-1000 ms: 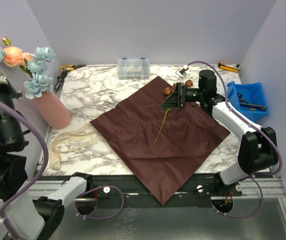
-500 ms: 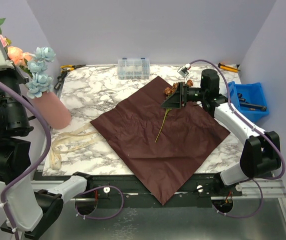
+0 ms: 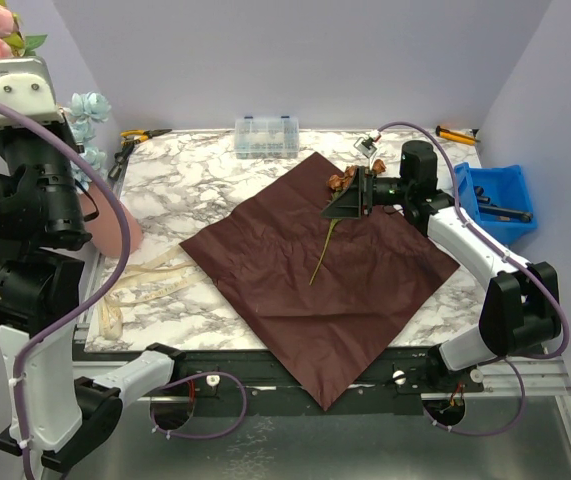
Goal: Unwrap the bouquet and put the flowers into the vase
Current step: Insert the fake flower into the vase.
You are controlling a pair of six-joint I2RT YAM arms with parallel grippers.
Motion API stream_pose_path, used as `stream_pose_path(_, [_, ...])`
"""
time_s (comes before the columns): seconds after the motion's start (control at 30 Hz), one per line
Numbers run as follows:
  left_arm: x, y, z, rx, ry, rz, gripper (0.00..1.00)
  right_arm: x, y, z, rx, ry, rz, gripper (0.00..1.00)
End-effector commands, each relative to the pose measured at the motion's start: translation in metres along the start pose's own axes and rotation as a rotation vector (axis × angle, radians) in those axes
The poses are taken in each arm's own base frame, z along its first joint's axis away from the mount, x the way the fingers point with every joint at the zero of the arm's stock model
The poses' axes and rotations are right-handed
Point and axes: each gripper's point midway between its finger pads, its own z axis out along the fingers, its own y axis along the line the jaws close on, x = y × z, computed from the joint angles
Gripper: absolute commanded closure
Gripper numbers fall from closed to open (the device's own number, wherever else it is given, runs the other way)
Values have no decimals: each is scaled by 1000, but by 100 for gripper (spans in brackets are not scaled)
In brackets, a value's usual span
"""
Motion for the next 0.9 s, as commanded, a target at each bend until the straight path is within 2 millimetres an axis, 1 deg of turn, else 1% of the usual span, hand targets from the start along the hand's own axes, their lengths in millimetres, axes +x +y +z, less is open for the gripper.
stream_pose_path(0.0, [8, 1, 4, -37, 20, 31, 100, -4, 10, -3, -9, -11, -34, 0])
stream_pose_path(0.27, [46, -24, 17, -16, 112, 89, 100, -5, 6, -1, -6, -6, -21, 0])
stream_pose_path(0.53, [66, -39, 30, -24, 145, 105, 100, -5, 4, 0, -4, -4, -16, 0])
stream_pose_path(0.6, [68, -41, 34, -38, 147, 99, 100, -5, 4, 0, -4, -3, -17, 0])
stream_pose_path(0.73, [80, -45, 43, -60, 171, 103, 100, -5, 5, -1, -5, -2, -19, 0])
stream_pose_path(0.87, [92, -41, 52, -79, 186, 93, 100, -5, 5, -1, 0, -2, -22, 0])
